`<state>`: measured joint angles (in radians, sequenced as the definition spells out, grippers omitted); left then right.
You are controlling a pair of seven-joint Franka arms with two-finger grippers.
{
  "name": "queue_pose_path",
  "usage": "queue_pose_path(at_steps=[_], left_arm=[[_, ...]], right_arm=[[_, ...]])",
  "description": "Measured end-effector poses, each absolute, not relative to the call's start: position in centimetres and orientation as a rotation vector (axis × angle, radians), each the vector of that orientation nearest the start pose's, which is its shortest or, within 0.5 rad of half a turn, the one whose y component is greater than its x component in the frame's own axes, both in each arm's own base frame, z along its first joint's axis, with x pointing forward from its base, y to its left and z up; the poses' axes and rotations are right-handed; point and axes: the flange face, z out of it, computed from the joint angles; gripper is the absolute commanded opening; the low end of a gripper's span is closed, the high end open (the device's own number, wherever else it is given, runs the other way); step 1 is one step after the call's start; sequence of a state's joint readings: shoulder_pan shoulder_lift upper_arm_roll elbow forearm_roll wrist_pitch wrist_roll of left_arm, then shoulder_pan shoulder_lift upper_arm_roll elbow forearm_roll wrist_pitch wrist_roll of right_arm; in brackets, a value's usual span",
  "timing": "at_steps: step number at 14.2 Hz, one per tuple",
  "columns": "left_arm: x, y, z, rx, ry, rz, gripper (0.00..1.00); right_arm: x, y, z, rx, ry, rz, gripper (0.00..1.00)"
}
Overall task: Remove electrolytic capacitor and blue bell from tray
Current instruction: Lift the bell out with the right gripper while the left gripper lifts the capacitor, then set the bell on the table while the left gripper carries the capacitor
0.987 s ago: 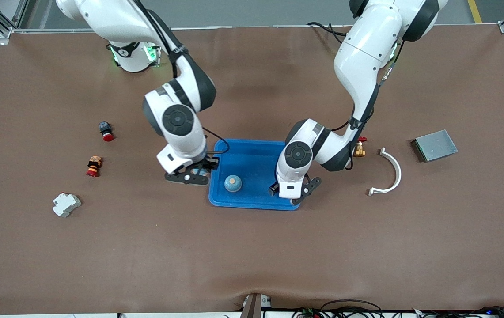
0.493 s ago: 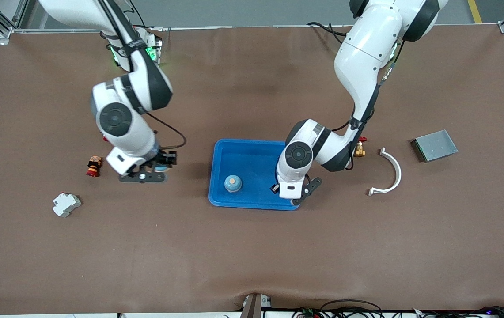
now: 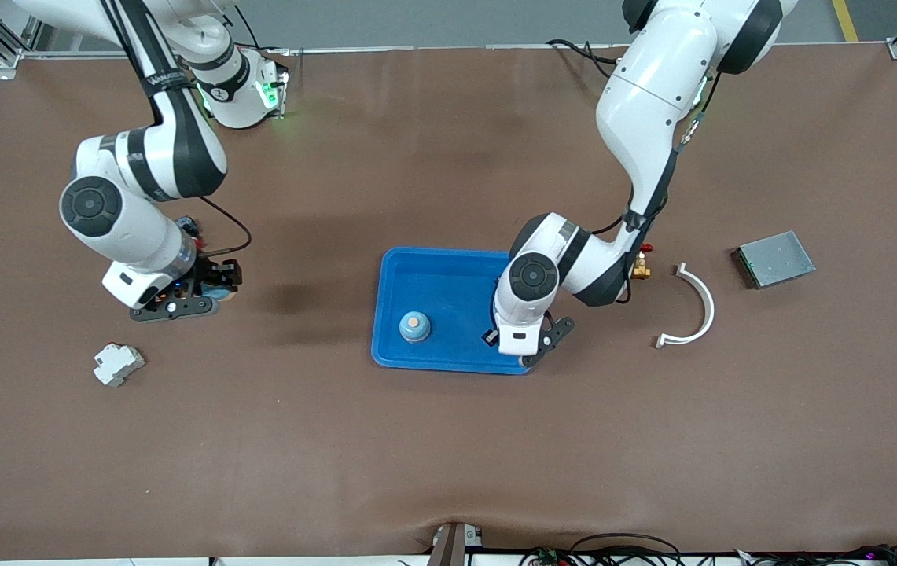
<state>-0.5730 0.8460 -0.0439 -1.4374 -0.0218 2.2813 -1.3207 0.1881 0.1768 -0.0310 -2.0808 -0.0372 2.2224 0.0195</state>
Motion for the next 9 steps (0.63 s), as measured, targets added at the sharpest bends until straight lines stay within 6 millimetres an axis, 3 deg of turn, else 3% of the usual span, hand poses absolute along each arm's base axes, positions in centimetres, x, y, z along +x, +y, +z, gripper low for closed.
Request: queue_pose_path(at_steps=[5, 9], left_arm=[[60.2, -41.2, 23.1, -2.953, -1.141, 0.065, 0.00], [61.8, -37.2, 31.4, -3.004, -0.977, 0.110, 0.01]], right_arm=[[55.4, 4.5, 30.8, -3.155, -0.330, -0.061, 0.00], [55.3, 2.2, 28.5, -3.153, -0.351, -0.120, 0.00]])
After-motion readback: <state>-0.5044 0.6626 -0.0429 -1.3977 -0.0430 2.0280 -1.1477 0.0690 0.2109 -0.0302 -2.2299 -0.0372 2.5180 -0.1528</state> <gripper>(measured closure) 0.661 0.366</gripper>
